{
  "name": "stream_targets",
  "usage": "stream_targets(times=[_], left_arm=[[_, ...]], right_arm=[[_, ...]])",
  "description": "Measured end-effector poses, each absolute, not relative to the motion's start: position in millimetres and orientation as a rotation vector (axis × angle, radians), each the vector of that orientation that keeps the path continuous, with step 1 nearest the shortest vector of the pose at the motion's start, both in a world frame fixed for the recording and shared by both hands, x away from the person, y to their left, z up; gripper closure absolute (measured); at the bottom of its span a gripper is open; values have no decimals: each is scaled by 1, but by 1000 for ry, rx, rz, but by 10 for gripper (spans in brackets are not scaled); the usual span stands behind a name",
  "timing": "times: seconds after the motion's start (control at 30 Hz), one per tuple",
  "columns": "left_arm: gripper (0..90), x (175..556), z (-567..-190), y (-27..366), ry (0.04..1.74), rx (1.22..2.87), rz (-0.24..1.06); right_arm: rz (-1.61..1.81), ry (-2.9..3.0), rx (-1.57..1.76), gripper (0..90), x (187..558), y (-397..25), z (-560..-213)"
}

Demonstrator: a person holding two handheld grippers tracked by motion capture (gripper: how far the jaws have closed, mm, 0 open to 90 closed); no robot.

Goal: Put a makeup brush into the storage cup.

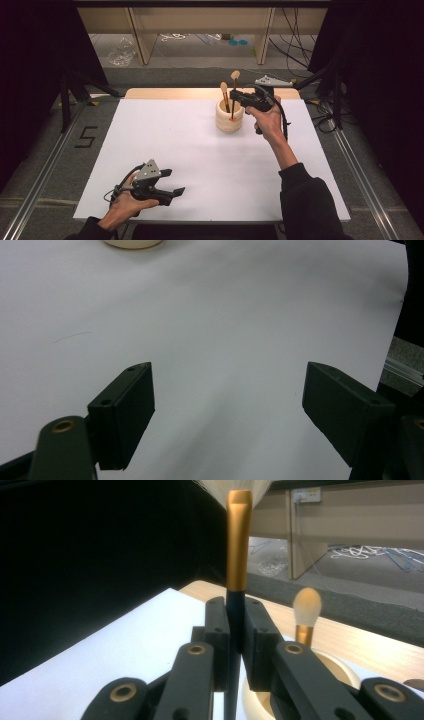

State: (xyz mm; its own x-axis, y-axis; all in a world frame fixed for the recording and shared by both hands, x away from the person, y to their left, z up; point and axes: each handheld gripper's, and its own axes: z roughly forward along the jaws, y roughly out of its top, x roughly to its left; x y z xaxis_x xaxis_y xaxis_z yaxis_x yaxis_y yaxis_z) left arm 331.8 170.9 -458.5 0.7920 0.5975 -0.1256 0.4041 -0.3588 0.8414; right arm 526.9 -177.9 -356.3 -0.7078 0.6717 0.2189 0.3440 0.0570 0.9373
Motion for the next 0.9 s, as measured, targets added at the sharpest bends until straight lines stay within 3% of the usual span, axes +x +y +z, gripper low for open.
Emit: stream_targets(times=[0.9], left_arm=[[209,334,-458,172,736,2011,280]], right_arm=[[1636,1979,1096,831,561,-177,-366]])
